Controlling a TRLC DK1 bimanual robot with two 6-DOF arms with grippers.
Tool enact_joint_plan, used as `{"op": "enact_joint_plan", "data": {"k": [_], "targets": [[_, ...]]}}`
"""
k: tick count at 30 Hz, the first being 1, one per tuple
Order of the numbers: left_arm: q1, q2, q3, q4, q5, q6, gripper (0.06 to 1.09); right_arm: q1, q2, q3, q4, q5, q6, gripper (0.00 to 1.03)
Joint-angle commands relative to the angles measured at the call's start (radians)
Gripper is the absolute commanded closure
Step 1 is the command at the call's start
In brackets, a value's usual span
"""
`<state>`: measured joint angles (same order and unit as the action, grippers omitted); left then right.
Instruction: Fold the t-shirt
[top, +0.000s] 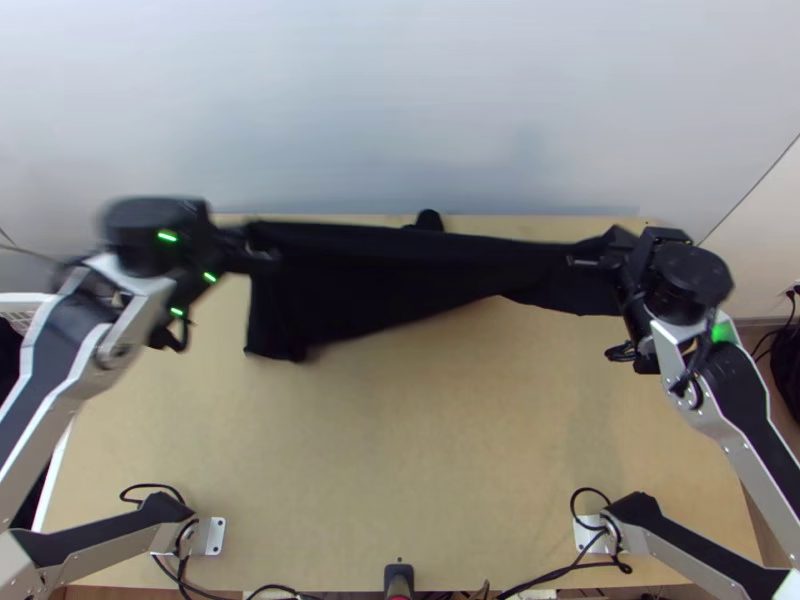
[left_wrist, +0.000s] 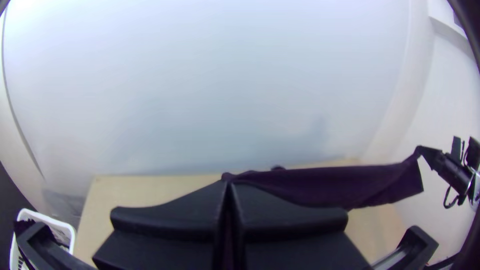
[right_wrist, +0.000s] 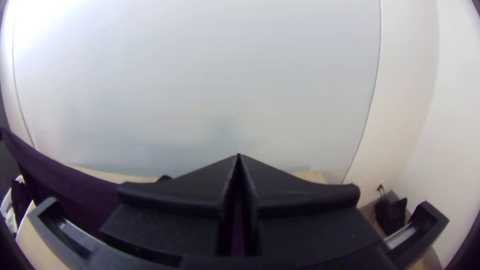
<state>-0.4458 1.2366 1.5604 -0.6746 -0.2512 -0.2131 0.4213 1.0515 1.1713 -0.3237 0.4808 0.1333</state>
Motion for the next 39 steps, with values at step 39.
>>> {"op": "enact_joint_plan", "data": {"k": [39], "targets": [[-0.024, -0.378, 0.125, -0.022, -0.29, 0.414, 1.05, 0.3, -0.512, -0.174, 0.623, 0.263, -0.942, 1.0]]}}
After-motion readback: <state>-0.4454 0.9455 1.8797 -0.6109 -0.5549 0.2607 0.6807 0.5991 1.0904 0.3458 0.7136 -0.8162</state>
